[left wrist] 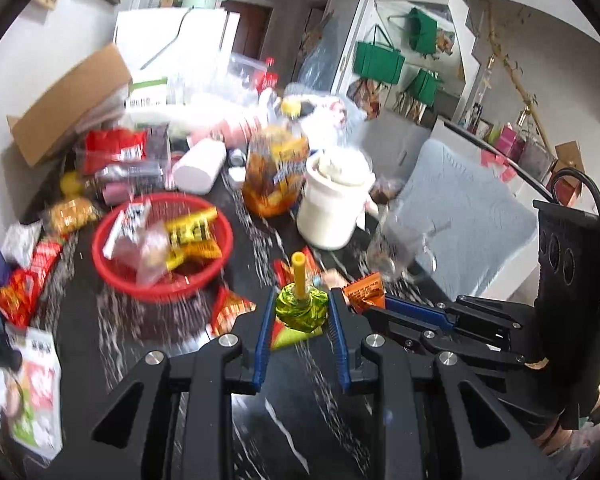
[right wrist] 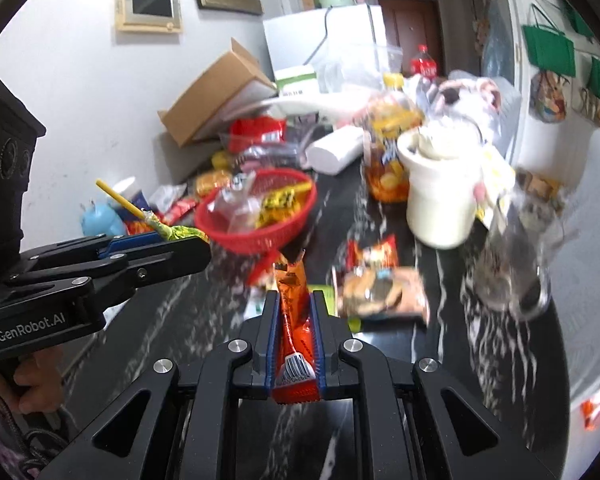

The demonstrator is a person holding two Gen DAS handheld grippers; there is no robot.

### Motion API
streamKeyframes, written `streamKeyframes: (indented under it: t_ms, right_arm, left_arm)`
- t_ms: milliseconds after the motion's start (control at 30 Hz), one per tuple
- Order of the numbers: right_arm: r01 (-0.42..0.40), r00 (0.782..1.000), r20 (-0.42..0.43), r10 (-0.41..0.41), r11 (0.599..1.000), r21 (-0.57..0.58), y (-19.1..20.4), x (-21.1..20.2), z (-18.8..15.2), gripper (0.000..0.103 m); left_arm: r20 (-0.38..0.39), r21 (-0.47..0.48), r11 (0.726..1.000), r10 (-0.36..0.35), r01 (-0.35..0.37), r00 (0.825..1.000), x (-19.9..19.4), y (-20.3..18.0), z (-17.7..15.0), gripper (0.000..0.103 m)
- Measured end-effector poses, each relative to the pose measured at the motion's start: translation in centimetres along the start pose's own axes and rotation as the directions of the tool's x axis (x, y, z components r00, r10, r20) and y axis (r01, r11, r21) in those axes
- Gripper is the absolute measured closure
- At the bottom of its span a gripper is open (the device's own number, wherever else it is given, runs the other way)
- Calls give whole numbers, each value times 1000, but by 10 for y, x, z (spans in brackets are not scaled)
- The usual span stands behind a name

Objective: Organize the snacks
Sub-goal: 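Carry the lollipop and orange wafer bar over the red basket with both grippers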

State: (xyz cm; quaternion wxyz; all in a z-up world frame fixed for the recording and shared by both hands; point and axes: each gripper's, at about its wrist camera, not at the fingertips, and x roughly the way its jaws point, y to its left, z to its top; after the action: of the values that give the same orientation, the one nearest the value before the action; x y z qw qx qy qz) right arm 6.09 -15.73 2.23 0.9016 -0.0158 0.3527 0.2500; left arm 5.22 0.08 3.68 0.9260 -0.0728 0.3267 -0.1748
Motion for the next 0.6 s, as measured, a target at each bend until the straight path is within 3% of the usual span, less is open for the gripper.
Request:
streamKeyframes:
  t_ms: [267,600]
  right_arm:
    - [-23,997,68,26,998,-51,5,7,46,89]
    - [-75,990,112,87,992,-106,13,38,100,89]
  left_arm:
    - [99,15,1000,17,-18,995,-1,12,40,77]
    - [160,-22,999,51,-48,986,11,45,82,77]
